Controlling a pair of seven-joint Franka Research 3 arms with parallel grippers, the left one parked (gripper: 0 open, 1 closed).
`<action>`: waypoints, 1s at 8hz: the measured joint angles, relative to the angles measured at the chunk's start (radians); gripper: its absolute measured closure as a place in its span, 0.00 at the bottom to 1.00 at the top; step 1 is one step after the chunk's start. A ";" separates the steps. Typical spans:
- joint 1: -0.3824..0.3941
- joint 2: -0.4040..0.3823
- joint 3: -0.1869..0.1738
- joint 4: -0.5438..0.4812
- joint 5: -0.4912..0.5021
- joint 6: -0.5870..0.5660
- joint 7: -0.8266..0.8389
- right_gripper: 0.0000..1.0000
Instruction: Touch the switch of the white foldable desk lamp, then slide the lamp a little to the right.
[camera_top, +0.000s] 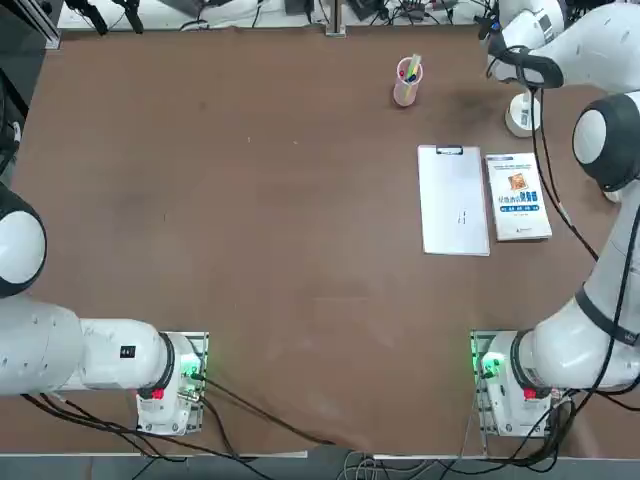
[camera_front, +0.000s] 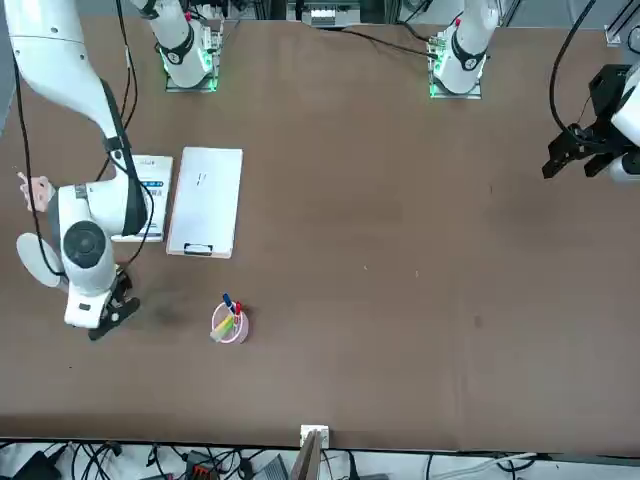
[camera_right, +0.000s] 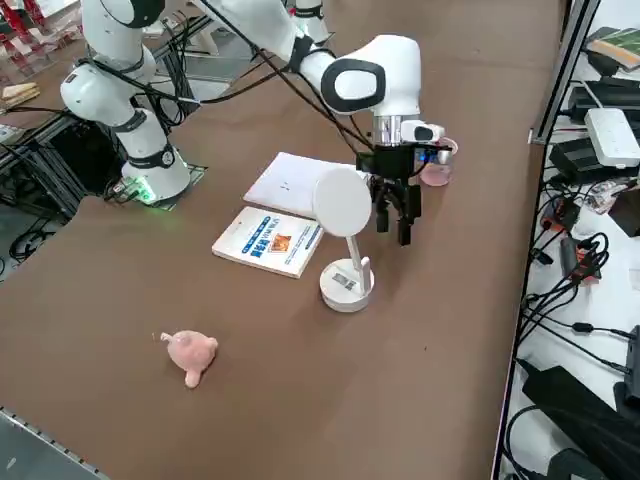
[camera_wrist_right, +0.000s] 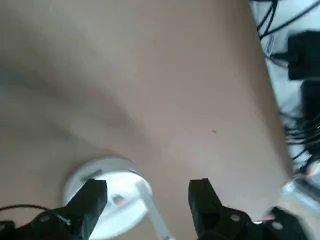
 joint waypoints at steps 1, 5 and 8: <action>0.006 0.003 0.000 0.000 -0.045 -0.022 -0.076 0.01; 0.005 0.012 -0.006 -0.001 -0.111 -0.140 -0.332 0.01; 0.006 0.024 -0.006 -0.002 -0.158 -0.232 -0.375 0.01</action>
